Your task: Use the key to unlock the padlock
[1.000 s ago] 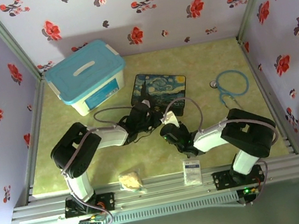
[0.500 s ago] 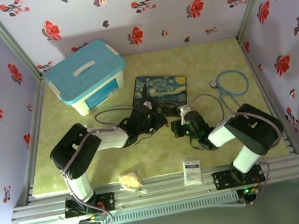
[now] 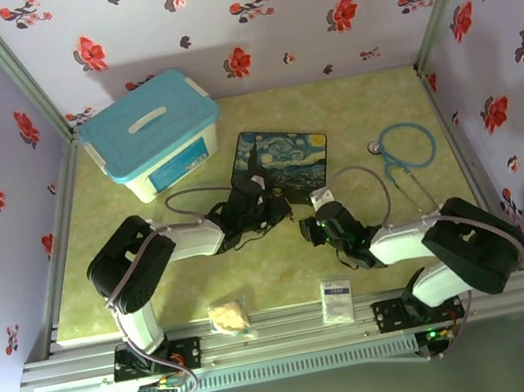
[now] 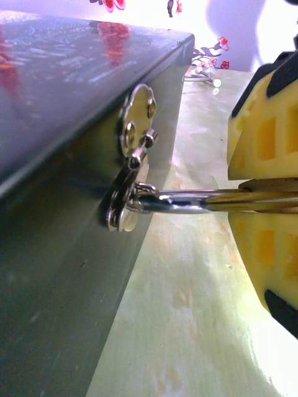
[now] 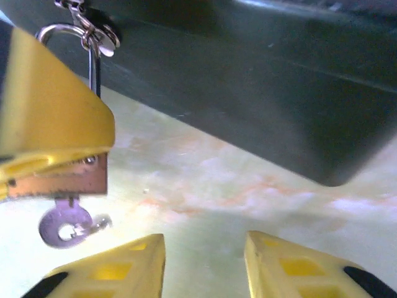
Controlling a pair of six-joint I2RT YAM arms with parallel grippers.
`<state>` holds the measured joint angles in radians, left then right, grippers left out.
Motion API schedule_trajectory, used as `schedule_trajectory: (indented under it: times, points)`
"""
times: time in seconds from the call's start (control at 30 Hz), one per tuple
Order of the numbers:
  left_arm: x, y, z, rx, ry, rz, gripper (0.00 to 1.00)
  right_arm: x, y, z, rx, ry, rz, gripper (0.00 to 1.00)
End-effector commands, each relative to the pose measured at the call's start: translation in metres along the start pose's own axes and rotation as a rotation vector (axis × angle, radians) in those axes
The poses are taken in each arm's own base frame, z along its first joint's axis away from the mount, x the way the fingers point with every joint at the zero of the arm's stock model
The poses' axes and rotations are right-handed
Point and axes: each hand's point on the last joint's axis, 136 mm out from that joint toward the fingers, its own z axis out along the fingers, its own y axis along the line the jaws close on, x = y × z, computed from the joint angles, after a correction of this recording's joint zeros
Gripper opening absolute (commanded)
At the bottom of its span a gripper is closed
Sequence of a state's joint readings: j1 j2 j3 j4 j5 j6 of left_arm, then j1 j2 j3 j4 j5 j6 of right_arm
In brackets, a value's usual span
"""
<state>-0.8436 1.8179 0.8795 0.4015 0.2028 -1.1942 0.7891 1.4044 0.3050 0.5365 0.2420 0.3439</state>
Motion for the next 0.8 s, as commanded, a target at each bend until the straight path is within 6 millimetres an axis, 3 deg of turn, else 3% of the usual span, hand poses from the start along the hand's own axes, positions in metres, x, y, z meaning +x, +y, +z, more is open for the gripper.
schedule_trajectory:
  times: [0.0, 0.23, 0.4, 0.77]
  points:
    - [-0.017, -0.031, -0.011, 0.058, -0.041, 0.049, 0.00, 0.003, -0.024, -0.009, 0.139, -0.059, -0.149, 0.44]
    - [-0.018, -0.034, -0.014, 0.066, -0.044, 0.047, 0.00, 0.002, -0.006, -0.003, 0.045, -0.176, -0.334, 0.46]
    - [-0.016, -0.037, -0.014, 0.072, -0.043, 0.050, 0.00, -0.001, 0.028, 0.009, -0.002, -0.237, -0.502, 0.45]
    - [-0.016, -0.036, -0.007, 0.093, -0.042, 0.022, 0.00, -0.014, 0.044, 0.014, 0.063, -0.296, -0.589, 0.43]
